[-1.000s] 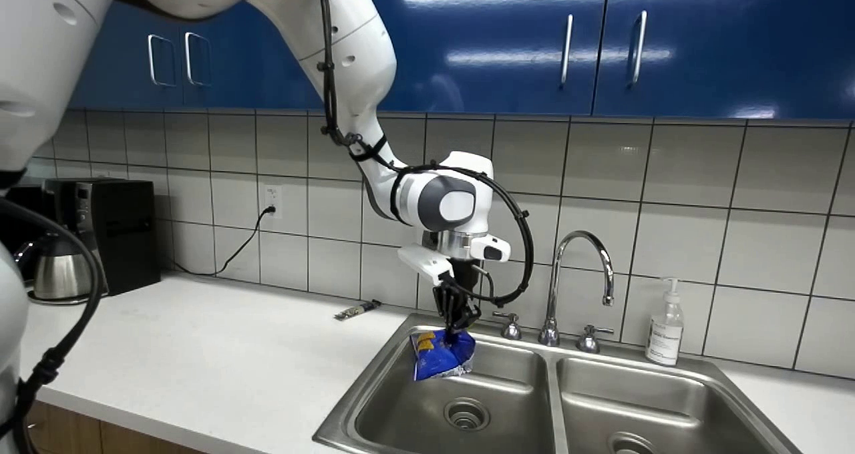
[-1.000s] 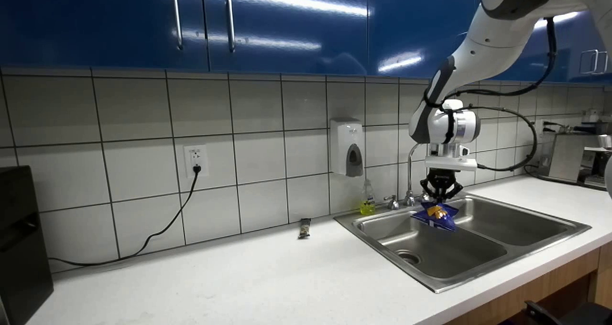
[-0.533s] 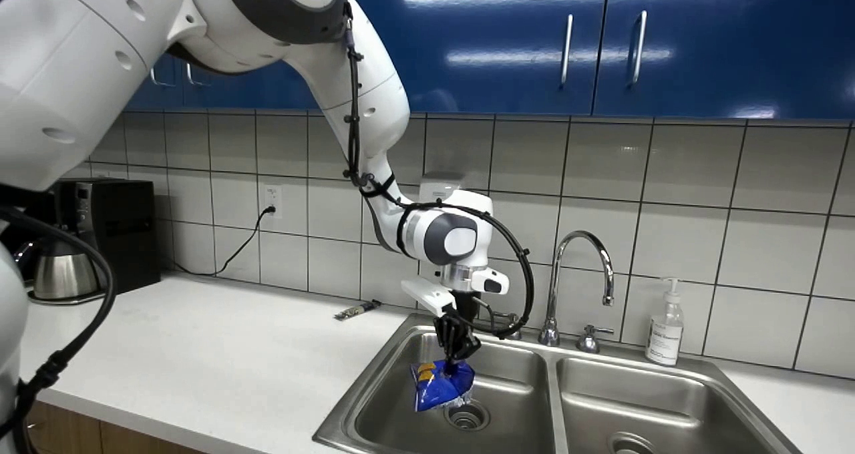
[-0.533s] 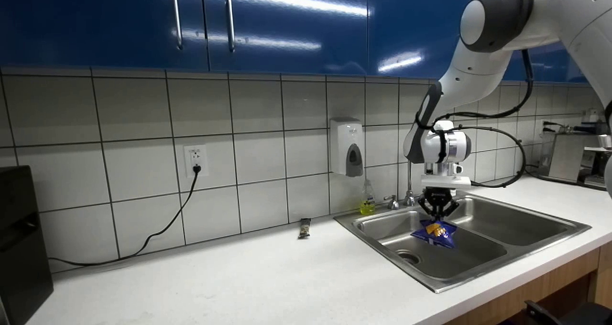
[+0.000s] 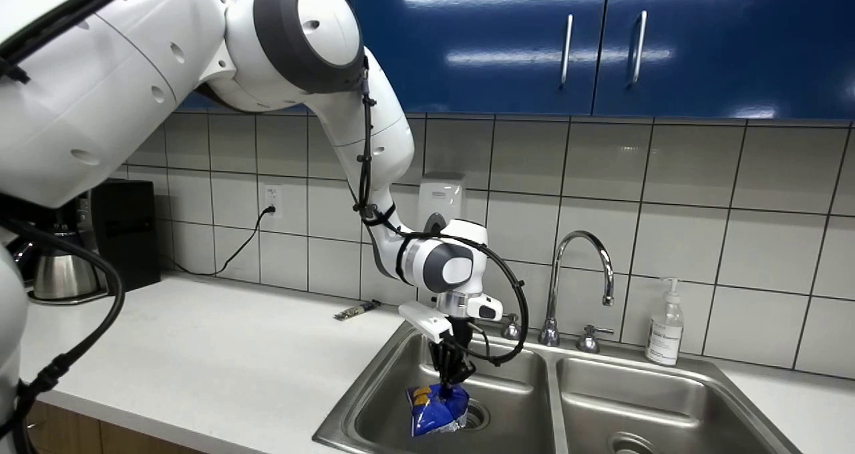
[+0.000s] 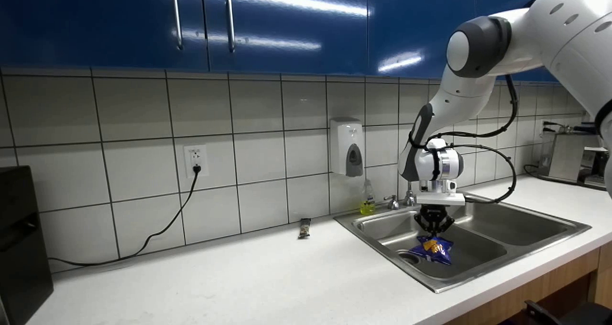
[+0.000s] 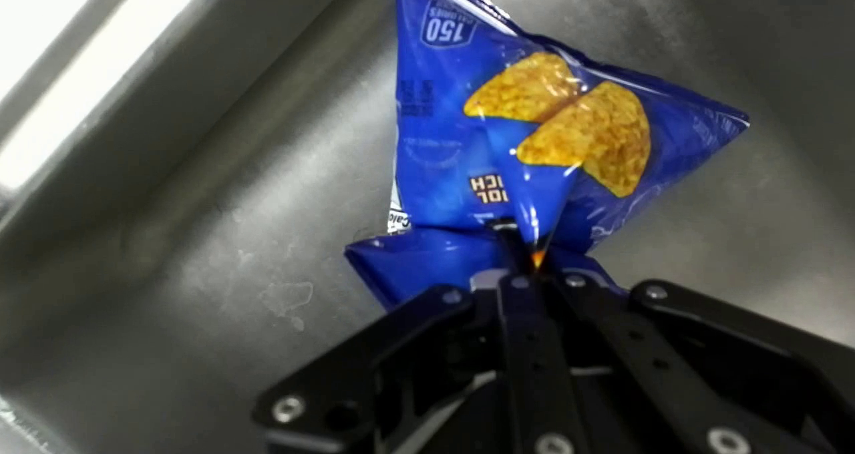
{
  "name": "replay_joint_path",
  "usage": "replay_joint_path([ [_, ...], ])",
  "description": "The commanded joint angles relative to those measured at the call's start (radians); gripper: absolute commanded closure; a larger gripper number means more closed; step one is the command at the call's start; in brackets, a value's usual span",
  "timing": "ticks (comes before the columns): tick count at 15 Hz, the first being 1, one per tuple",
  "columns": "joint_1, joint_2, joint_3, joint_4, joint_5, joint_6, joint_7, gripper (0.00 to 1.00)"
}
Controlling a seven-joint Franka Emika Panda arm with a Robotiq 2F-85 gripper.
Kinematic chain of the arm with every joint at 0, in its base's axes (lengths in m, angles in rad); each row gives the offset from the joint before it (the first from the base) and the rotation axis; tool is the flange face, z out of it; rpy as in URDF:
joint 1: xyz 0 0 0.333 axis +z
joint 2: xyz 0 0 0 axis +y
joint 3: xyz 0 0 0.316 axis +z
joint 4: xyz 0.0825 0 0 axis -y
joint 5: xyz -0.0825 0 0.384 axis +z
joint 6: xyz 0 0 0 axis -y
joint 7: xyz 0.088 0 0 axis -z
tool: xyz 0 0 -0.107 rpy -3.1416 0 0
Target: Put the blue Doritos pack in the left sink
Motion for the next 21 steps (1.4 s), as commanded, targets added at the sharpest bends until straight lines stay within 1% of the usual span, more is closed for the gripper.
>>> replay_joint_path([
  [1,-0.008,0.006,0.01,0.007,-0.011,-0.002,0.007,0.99],
  [11,-0.008,0.009,0.009,0.006,-0.011,-0.002,0.007,1.0],
  [15,-0.003,0.028,0.003,-0.011,-0.011,0.065,0.017,1.0],
  [21,0.002,0.11,-0.021,0.004,-0.021,0.14,0.041,1.0],
])
